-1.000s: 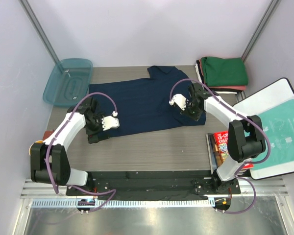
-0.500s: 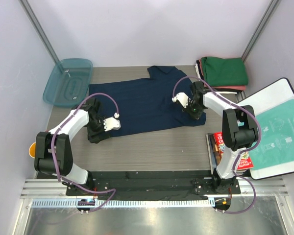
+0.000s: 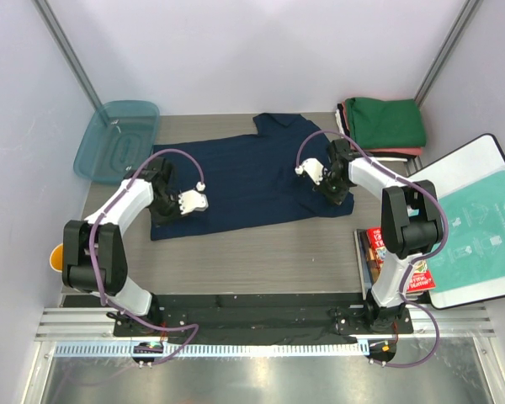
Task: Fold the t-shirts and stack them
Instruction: Fold the tshirt
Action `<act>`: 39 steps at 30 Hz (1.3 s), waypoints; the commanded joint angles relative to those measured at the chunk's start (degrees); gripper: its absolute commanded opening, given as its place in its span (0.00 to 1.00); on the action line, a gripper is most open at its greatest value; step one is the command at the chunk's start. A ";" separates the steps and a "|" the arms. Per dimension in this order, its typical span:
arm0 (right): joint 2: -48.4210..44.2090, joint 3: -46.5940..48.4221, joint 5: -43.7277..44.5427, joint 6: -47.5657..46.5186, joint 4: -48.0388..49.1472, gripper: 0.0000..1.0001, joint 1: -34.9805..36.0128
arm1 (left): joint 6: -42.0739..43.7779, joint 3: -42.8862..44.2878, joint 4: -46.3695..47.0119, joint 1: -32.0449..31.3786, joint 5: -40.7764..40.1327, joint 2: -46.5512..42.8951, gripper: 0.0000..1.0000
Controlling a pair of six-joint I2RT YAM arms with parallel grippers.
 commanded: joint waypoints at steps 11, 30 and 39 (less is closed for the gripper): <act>1.67 1.81 0.06 0.00 0.48 0.01 -0.76 | 0.57 -1.84 2.41 -0.14 -0.93 8.41 0.00; -1.57 -9.18 6.39 -10.54 7.16 0.01 -5.15 | 7.60 -11.86 10.06 0.13 -13.68 9.65 0.00; -4.56 -12.96 7.61 -15.64 9.00 0.01 -5.07 | 9.63 -13.97 9.10 0.48 -13.68 6.49 0.00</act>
